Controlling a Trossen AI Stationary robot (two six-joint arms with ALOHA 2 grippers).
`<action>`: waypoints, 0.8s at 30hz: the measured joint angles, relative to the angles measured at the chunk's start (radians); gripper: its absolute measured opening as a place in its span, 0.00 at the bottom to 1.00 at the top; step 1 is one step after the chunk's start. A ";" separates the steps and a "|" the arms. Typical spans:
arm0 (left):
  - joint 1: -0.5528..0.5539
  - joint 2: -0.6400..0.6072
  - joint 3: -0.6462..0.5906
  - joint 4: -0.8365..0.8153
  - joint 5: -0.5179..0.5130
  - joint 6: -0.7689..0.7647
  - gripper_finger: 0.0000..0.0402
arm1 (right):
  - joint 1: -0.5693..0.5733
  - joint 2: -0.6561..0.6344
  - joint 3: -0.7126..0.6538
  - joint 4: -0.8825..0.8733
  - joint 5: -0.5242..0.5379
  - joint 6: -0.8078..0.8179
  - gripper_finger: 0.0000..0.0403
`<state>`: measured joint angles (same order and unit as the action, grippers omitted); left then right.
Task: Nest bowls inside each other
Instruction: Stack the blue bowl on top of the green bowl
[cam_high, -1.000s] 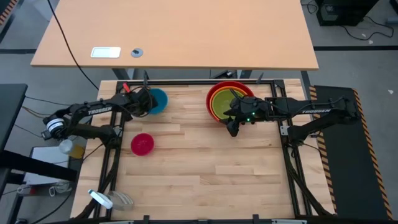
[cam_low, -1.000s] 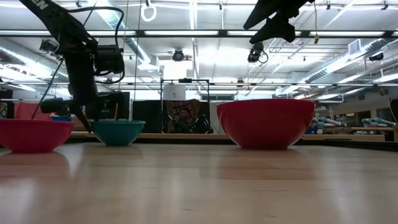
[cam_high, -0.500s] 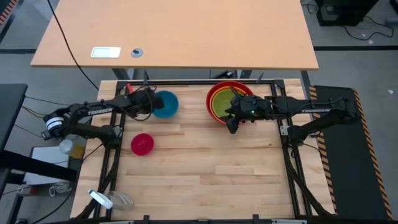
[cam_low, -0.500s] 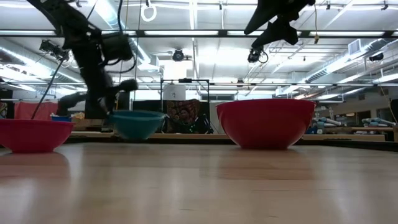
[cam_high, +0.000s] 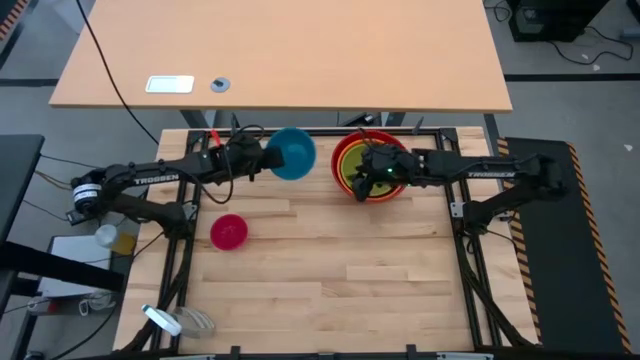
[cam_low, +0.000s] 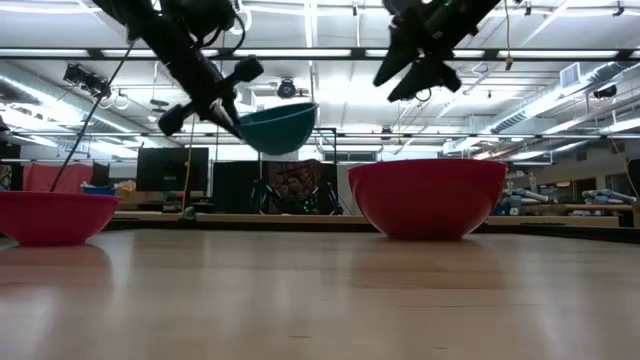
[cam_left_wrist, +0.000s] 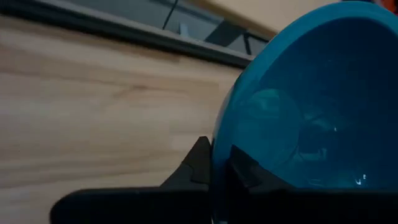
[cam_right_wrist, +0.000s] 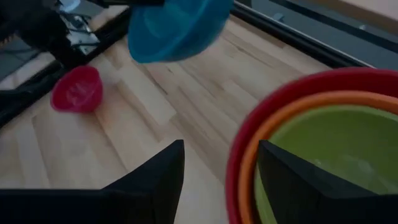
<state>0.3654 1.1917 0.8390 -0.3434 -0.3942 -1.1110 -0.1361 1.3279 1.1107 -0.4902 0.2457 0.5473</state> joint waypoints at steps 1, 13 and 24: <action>-0.011 0.005 0.013 0.000 -0.010 0.000 0.03 | -0.002 0.016 0.000 0.027 0.003 0.003 0.52; -0.142 0.203 0.244 -0.053 -0.117 0.038 0.02 | -0.038 0.073 0.004 0.173 0.076 0.080 0.52; -0.181 0.263 0.339 -0.054 -0.165 0.095 0.03 | -0.042 0.070 0.004 0.178 0.178 0.081 0.52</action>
<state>0.1842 1.4545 1.1778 -0.3973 -0.5593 -1.0164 -0.1779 1.3975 1.1151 -0.3126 0.4236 0.6287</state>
